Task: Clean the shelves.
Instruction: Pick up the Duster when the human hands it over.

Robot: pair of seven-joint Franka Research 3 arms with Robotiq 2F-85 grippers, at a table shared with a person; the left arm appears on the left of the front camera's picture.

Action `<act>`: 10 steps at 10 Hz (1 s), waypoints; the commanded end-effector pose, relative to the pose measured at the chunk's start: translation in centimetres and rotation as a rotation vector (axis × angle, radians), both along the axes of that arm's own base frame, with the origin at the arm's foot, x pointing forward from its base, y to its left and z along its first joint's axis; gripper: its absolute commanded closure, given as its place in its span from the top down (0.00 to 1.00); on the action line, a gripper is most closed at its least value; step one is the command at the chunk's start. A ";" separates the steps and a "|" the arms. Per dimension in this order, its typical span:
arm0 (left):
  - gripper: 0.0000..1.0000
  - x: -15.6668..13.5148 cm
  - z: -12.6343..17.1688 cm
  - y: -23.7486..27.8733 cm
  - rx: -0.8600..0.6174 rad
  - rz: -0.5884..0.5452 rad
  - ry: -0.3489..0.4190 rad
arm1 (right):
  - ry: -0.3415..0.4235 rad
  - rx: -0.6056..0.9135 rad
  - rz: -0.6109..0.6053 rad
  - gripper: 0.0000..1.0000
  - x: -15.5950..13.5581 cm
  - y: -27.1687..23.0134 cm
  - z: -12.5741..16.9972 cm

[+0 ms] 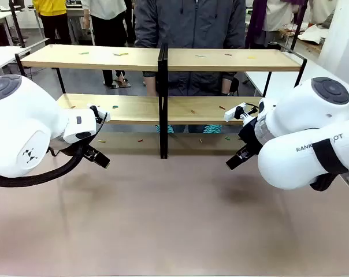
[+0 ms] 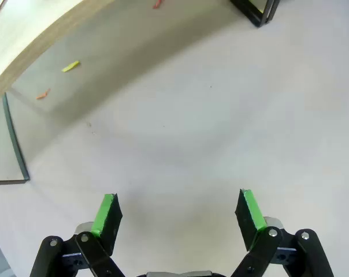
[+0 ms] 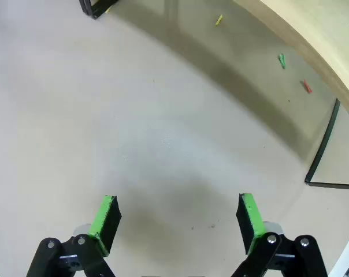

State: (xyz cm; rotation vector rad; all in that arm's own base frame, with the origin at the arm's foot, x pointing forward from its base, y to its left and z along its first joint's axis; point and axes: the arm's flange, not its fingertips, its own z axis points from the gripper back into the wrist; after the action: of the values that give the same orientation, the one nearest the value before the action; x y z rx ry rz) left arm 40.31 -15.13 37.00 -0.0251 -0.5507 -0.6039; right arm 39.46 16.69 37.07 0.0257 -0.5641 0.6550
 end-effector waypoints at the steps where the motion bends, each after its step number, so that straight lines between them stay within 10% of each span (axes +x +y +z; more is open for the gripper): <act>1: 1.00 0.0 0.0 0.0 0.000 0.000 0.000 | 0.000 0.000 0.000 1.00 0.0 0.0 0.0; 10: 1.00 0.0 0.0 0.0 0.000 0.000 0.000 | 0.000 0.000 0.000 1.00 0.0 0.0 0.0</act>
State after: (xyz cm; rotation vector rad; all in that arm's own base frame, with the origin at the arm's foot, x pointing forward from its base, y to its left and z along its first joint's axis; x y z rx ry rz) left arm 40.32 -15.13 37.00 -0.0253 -0.5506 -0.6033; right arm 39.45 16.69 37.07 0.0250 -0.5641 0.6559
